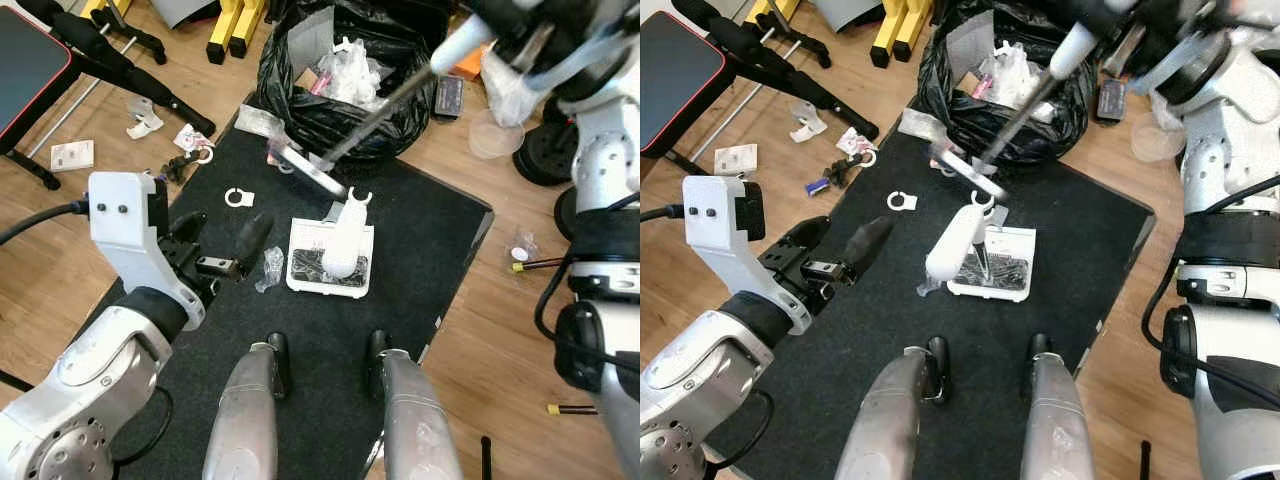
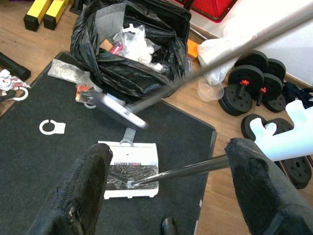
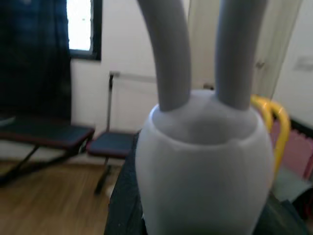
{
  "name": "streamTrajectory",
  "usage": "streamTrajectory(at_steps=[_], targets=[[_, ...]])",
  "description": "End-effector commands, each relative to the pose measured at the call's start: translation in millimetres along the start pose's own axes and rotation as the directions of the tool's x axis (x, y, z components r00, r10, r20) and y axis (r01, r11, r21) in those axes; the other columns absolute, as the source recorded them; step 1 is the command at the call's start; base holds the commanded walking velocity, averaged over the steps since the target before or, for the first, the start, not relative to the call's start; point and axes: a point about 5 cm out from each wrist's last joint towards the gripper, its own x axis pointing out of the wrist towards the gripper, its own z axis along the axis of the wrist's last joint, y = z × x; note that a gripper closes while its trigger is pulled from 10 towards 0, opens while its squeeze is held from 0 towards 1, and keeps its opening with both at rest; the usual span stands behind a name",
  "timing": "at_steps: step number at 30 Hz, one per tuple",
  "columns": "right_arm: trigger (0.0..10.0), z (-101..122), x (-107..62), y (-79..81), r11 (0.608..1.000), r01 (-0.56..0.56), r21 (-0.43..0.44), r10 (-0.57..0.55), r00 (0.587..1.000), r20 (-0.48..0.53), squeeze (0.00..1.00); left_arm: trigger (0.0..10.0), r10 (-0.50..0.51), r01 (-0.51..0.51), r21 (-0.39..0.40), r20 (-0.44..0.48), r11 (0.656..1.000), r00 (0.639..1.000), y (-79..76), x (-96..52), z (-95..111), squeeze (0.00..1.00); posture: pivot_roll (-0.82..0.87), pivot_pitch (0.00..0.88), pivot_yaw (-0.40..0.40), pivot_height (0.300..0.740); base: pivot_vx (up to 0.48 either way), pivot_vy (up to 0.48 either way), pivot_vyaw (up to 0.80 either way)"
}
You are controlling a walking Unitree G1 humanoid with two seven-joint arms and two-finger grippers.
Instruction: Sweep floor
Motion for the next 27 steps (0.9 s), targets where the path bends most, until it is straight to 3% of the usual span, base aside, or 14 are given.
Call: streamTrajectory(at_steps=[1, 4, 16, 21, 24, 27], targets=[[10.0, 3, -1.9, 1.9, 0.999, -0.031, -0.038, 0.031, 0.999, 0.005, 0.0, 10.0, 0.002, -0.002, -0.006, -0.009, 1.0, 1.0, -0.5, -2.8, -3, 0.0, 0.22, 0.405, 0.009, 0.74, 0.0, 0.0, 0.0], [10.0, -5, -5.1, 6.0, 0.996, -0.074, -0.051, 0.072, 0.996, -0.043, 0.0, 10.0, 0.003, -0.003, -0.005, -0.008, 1.0, 1.0, -0.6, -3.1, -3, 0.0, 0.22, 0.407, 0.008, 0.74, 0.0, 0.0, 0.0], [10.0, -2, -6.3, 2.2, 0.994, -0.08, -0.072, 0.079, 0.997, -0.021, 0.0, 10.0, 0.0, 0.0, -0.007, -0.006, 1.0, 1.0, -0.7, -3.8, -3, 0.0, 0.22, 0.408, 0.008, 0.74, 0.0, 0.0, 0.0], [10.0, 8, -5.3, -3.5, 0.992, -0.064, -0.106, 0.067, 0.997, 0.031, 0.0, 10.0, -0.001, 0.001, -0.008, -0.005, 1.0, 1.0, -1.4, -4.3, -3, 0.0, 0.22, 0.413, 0.007, 0.74, 0.0, 0.0, 0.0], [10.0, 29, 3.5, -11.1, 0.983, -0.025, -0.181, 0.049, 0.99, 0.13, 0.0, 10.0, -0.002, 0.002, -0.008, -0.003, 1.0, 1.0, -2.3, -5.6, -2, 0.0, 0.22, 0.418, 0.01, 0.74, 0.0, 0.0, 0.0], [10.0, 33, 9.7, -11.0, 0.979, -0.021, -0.201, 0.053, 0.986, 0.156, 0.0, 10.0, -0.003, 0.003, -0.007, -0.003, 1.0, 1.0, -2.5, -6.2, -2, 0.0, 0.22, 0.42, 0.011, 0.74, 0.0, 0.0, 0.0]])
